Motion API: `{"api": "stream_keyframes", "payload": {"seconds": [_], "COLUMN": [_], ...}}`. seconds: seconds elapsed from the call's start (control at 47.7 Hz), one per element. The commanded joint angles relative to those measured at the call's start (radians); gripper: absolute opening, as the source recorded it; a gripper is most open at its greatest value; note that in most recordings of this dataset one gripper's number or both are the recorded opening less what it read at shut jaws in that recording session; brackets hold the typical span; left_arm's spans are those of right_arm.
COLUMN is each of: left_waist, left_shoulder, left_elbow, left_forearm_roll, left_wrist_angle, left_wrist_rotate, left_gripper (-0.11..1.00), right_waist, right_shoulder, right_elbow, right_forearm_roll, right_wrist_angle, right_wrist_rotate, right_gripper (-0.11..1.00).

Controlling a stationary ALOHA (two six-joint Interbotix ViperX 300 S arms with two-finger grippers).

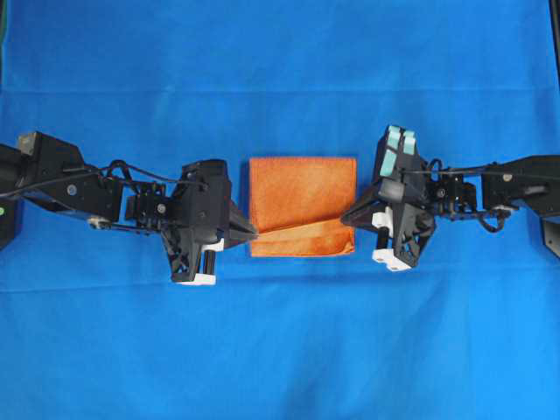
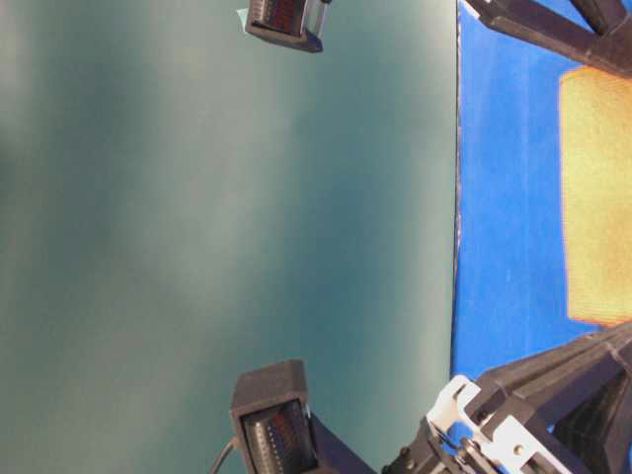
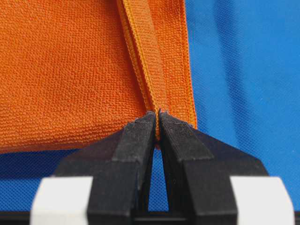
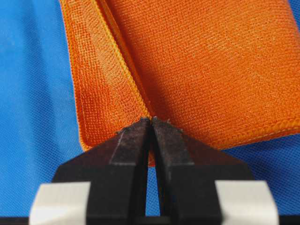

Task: Fold the orange towel.

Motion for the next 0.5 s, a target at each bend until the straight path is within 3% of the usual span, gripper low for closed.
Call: {"api": "stream_keyframes", "payload": {"seconds": [0.0, 0.084, 0.168, 0.293, 0.482], "left_waist": [-0.009, -0.008, -0.009, -0.009, -0.009], "left_shoulder": [-0.012, -0.014, -0.021, -0.072, -0.247], "left_elbow": [-0.011, -0.011, -0.012, -0.011, 0.000], "left_forearm_roll": [0.000, 0.000, 0.000, 0.000, 0.000], "left_wrist_angle": [-0.005, -0.005, 0.000, 0.037, 0.176], "left_wrist_rotate": [-0.002, -0.002, 0.000, 0.003, 0.014], "left_gripper": [0.10, 0.26, 0.49, 0.69, 0.68], "right_waist": [0.000, 0.006, 0.014, 0.020, 0.020], "right_shoulder": [-0.008, -0.006, -0.008, -0.031, -0.167], "right_elbow": [-0.011, -0.017, -0.028, -0.038, -0.040], "right_forearm_roll": [0.012, 0.017, 0.017, 0.014, 0.008], "right_wrist_angle": [-0.003, -0.005, -0.006, 0.005, 0.064], "right_wrist_rotate": [0.000, 0.000, 0.000, -0.002, -0.015], "right_gripper": [0.03, 0.08, 0.33, 0.65, 0.62]}}
